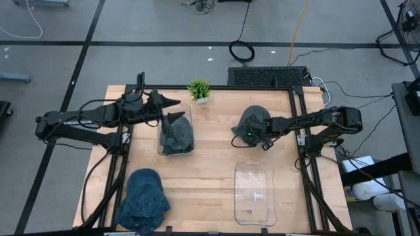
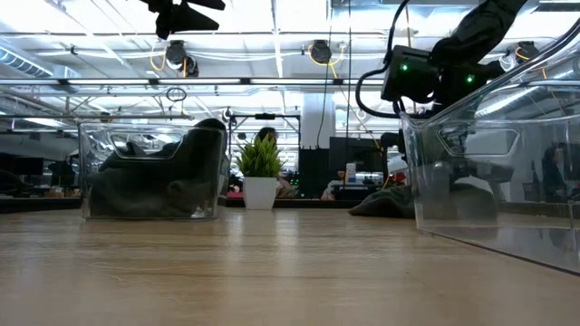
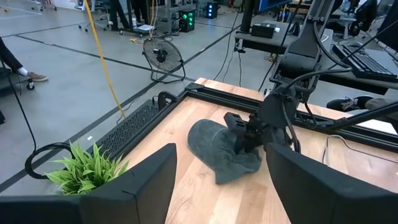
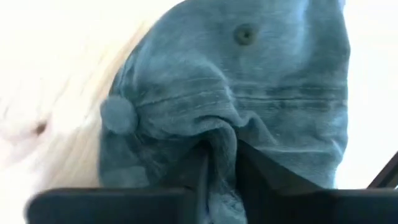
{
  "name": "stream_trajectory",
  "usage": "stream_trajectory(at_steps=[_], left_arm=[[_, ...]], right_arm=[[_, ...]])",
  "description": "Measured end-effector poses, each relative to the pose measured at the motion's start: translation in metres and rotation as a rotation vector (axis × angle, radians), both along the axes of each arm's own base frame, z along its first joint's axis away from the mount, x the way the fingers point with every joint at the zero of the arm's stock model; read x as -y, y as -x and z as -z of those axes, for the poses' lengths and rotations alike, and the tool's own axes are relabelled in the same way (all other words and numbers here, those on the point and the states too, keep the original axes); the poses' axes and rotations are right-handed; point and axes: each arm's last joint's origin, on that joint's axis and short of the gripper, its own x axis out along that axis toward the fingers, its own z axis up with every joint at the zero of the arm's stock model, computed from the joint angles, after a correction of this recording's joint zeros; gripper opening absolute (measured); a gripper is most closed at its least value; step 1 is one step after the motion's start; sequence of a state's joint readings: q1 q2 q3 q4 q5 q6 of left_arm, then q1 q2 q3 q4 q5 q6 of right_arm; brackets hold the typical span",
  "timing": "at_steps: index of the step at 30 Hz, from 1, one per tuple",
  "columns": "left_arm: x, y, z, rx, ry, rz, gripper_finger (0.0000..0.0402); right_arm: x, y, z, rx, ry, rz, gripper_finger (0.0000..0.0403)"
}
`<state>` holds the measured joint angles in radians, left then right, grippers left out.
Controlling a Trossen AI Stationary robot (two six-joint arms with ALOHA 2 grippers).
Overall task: Pick & Place hat
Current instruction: Put the black cap into the top transparent bin
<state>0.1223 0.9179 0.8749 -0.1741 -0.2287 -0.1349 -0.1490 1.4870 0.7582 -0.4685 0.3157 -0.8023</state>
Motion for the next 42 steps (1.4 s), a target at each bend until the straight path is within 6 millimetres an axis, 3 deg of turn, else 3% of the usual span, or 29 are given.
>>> stream_trajectory(at_steps=[4, 15, 25, 32, 42], left_arm=[[0.000, 0.000, 0.000, 0.000, 0.000, 0.000, 0.0249], [0.000, 0.000, 0.000, 0.000, 0.000, 0.000, 0.0266], [0.000, 0.000, 0.000, 0.000, 0.000, 0.000, 0.0249], [0.000, 0.000, 0.000, 0.000, 0.000, 0.000, 0.0256], [0.000, 0.000, 0.000, 0.000, 0.000, 0.000, 0.0269]], right_arm=[[0.000, 0.001, -0.004, 0.042, -0.012, 0.065, 0.0008], [0.000, 0.012, -0.040, 0.247, 0.008, 0.203, 0.0001], [-0.004, 0.034, -0.084, 0.531, -0.049, 0.333, 0.0001], [-0.010, 0.047, -0.109, 0.738, -0.250, 0.353, 0.0000], [-0.017, 0.046, -0.133, 0.944, -0.484, 0.223, 0.0000]])
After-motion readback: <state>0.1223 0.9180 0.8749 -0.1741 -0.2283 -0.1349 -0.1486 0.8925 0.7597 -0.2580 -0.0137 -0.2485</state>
